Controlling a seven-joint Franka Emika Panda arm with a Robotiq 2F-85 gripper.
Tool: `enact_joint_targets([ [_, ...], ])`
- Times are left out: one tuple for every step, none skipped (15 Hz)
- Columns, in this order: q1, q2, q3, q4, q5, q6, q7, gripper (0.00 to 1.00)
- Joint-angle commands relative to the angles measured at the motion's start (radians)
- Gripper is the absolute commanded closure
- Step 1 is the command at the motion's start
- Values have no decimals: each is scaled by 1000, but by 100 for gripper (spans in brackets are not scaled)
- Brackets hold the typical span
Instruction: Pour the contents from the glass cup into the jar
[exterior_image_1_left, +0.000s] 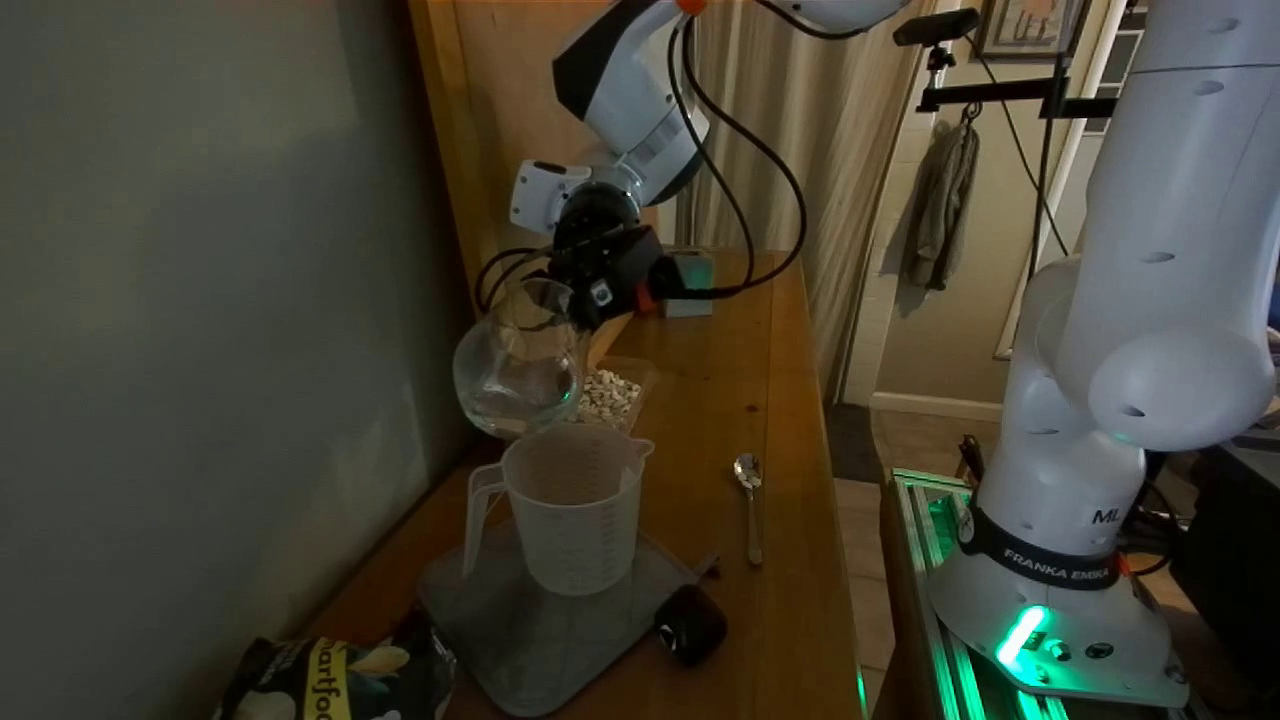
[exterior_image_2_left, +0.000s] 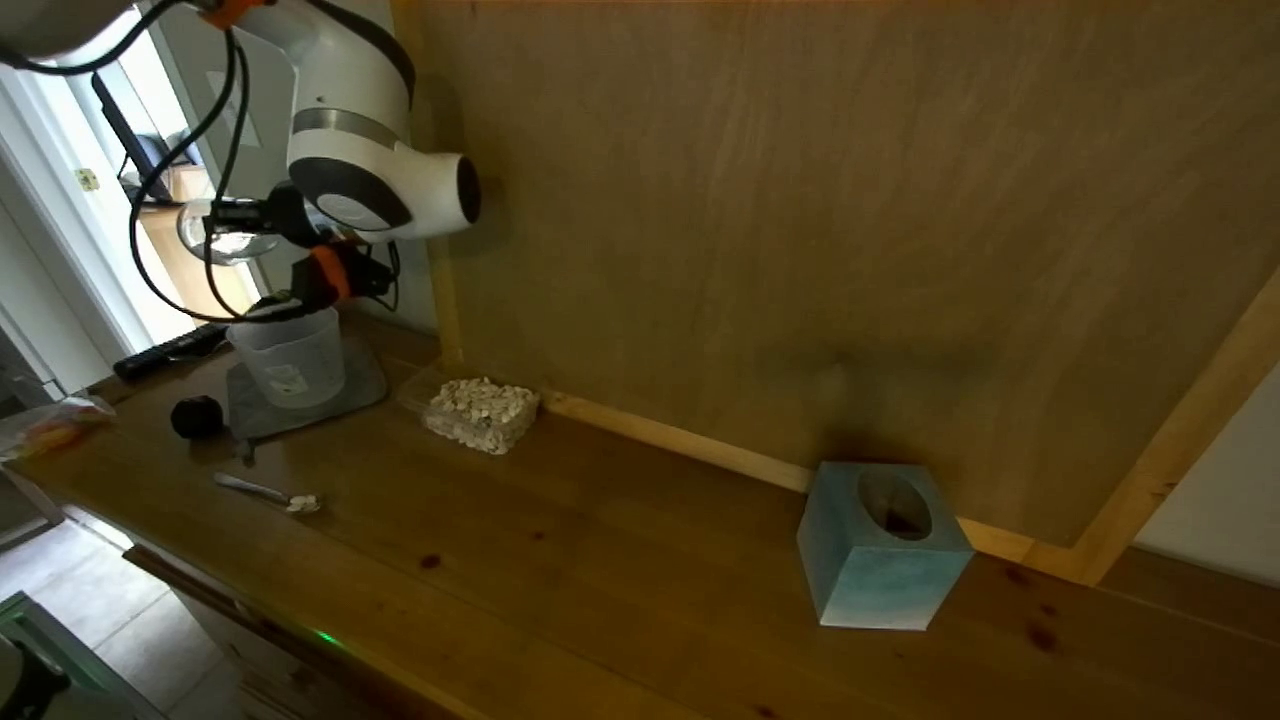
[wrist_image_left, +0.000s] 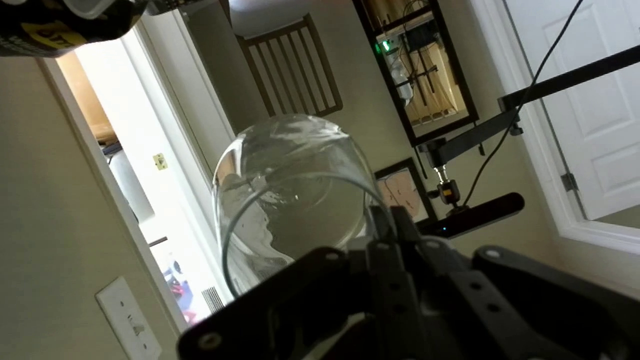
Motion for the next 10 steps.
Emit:
enact_joint_targets([
  [-17,21,-6,18,45,-58,-37,99],
  [-19,23,-6,18,46,-66,-44,99],
  [-21,25,-7,18,49,-72,-50,99],
  [-23,27,-7,17,52,-79,-54,99],
  [-24,29,-7,17,56,-85,-59,99],
  [-26,31,-7,18,61,-93,-65,99],
  [-27,32,-7,17,65,-95,-65,99],
  [-28,35,-7,17,69,-100,-68,99],
  [-29,38,-8,18,72,-108,-73,99],
  [-30,41,-8,18,72,-113,-77,99],
])
